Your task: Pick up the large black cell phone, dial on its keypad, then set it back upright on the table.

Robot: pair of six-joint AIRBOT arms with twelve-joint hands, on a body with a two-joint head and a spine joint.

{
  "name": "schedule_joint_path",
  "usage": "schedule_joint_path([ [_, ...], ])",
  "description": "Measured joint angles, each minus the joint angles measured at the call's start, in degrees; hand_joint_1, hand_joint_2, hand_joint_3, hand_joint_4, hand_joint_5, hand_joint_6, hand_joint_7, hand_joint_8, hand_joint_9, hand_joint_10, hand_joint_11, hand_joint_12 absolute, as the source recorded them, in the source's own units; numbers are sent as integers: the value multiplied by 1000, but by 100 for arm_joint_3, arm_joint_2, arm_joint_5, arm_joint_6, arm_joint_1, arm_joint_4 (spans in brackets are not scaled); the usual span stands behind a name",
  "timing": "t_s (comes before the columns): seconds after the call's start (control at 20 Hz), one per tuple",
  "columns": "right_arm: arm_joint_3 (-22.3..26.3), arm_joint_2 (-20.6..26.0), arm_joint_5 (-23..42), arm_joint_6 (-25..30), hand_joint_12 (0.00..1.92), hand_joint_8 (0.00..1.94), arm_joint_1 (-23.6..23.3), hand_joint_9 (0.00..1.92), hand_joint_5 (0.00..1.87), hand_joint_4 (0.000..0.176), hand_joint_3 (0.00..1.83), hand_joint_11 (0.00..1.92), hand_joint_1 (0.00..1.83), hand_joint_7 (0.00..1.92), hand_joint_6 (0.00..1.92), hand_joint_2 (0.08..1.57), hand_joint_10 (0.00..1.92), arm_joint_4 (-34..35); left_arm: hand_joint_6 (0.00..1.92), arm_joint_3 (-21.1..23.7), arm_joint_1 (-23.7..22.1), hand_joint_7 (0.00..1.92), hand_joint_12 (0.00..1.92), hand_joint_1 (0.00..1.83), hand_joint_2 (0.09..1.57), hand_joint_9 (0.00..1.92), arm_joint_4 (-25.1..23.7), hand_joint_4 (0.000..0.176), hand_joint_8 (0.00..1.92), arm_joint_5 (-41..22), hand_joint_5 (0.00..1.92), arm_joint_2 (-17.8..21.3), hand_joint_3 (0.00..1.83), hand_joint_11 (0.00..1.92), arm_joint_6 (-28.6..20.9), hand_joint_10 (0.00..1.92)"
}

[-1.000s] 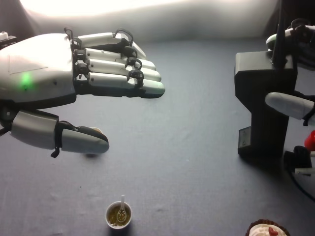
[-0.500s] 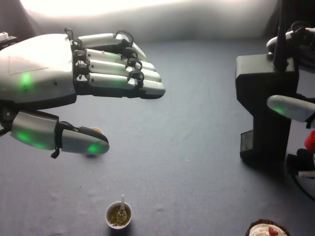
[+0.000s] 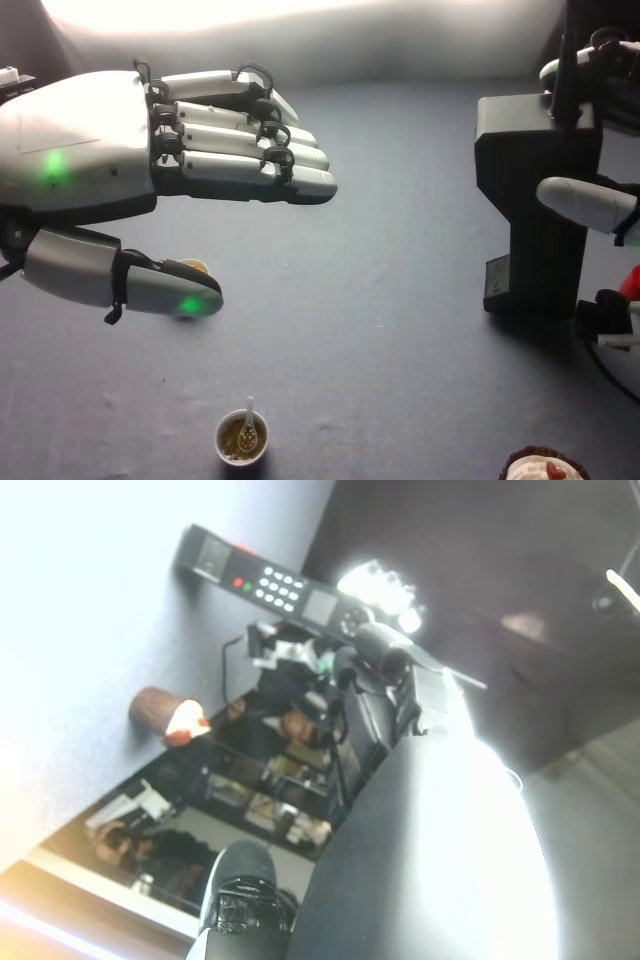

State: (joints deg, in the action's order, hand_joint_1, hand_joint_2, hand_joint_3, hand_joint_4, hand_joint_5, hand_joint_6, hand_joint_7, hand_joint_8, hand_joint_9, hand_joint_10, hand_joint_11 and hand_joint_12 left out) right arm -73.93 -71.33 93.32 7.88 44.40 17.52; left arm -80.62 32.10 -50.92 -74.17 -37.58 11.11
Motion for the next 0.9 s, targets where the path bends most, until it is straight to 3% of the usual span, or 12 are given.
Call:
schedule_joint_path([
  [0.3,42,-2,-9,-22,1439,1507,-59,715,826,0,2,871,1347,679,949,1226,1601,76,3,7,0,346,864,82,1277,354,-2,2,4,2,291,0,0,20,0,5],
  [0.35,42,-13,-11,-24,1441,1440,-59,736,872,0,0,862,1354,725,903,1207,1562,76,5,7,0,354,864,89,1271,362,-2,5,6,0,297,0,0,24,0,7],
  [0.45,44,-37,-22,-24,1626,1331,-59,703,917,0,1,835,1475,743,776,1170,1454,87,3,7,0,344,857,95,1270,352,-2,1,1,2,295,0,0,13,0,2],
  [0.8,101,-48,-15,-50,1669,1433,-70,645,827,0,3,816,1474,670,896,1200,1534,109,6,7,0,377,854,101,1278,369,-2,3,11,2,311,0,0,26,0,7],
  [0.9,101,-48,-15,-55,1659,1344,-70,694,877,0,0,825,1478,721,841,1181,1473,109,1,7,-2,371,843,100,1280,358,-2,1,6,2,296,0,0,7,0,2],
])
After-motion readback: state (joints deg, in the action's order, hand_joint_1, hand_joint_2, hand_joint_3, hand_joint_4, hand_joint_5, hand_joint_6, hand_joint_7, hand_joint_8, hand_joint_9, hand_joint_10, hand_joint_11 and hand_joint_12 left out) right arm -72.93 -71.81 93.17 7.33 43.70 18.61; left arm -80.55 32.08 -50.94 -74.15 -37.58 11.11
